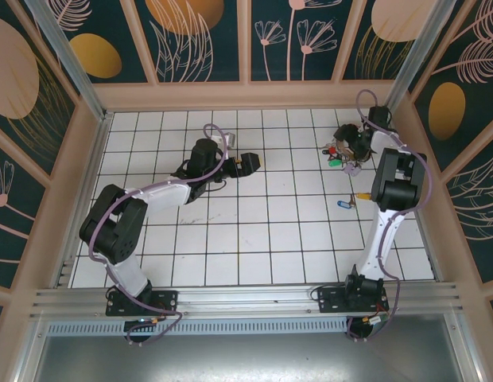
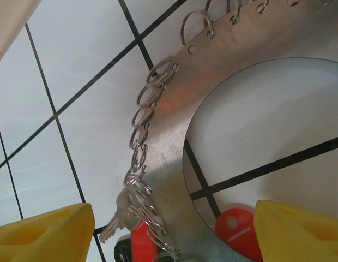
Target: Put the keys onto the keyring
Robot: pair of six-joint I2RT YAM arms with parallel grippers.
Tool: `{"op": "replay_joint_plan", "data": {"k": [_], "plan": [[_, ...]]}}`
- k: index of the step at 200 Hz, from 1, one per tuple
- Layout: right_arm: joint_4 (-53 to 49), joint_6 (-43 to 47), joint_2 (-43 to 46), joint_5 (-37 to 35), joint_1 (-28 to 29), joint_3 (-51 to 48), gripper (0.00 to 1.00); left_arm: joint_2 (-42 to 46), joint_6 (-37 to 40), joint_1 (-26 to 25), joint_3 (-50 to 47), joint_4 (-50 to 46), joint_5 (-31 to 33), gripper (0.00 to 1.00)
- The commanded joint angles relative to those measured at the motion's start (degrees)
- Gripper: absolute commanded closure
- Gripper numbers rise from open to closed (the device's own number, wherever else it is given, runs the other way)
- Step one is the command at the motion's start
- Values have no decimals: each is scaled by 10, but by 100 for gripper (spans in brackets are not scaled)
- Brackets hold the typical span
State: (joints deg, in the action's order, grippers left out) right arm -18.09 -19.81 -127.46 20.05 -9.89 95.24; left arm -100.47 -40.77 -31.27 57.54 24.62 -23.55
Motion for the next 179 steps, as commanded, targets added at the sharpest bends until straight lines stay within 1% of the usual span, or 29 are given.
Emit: {"op": "replay_joint_plan", "data": {"k": [1, 52, 108, 138, 179], "plan": [[-48, 13, -6, 13, 12, -4, 23, 14, 5, 2, -5, 3, -6, 1], [-10, 8, 41, 32, 64, -98, 23, 19, 3, 2, -15, 3, 4, 1], [19, -15, 75, 39, 159, -158, 23, 50, -9, 2, -48, 14, 21, 1], [59, -46, 90, 51, 207, -198, 23, 69, -23, 2, -69, 27, 57, 1], [67, -38, 86, 56, 280, -211, 23, 111, -57, 2, -108, 49, 132, 1]]}}
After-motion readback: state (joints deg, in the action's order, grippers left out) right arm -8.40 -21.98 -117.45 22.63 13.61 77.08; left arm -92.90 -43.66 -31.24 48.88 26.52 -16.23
